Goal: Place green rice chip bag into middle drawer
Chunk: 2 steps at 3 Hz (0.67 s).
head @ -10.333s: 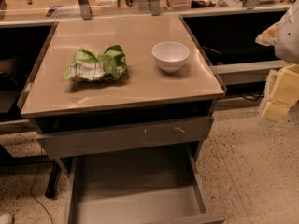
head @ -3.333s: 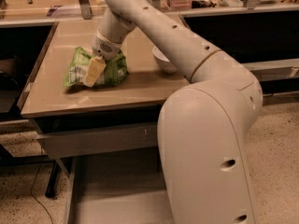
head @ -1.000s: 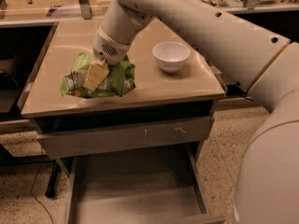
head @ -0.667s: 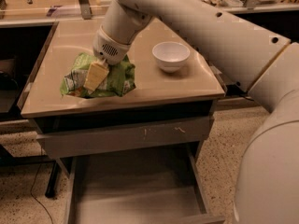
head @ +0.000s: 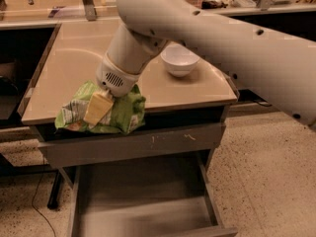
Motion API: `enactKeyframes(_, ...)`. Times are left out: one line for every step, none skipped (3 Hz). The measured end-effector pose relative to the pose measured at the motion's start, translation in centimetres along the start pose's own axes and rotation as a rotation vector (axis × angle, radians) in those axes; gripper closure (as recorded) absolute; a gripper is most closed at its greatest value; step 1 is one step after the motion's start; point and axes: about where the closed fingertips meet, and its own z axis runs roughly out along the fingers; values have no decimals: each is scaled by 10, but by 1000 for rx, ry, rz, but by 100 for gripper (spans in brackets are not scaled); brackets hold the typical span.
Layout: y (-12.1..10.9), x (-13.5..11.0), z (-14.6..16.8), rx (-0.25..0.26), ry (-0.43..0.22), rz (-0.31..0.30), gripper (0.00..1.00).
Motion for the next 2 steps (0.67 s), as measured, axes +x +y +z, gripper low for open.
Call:
enactKeyframes(41,25,17,-32,-4,72,100)
enactKeyframes(70,57,43,-59,-36,145,100)
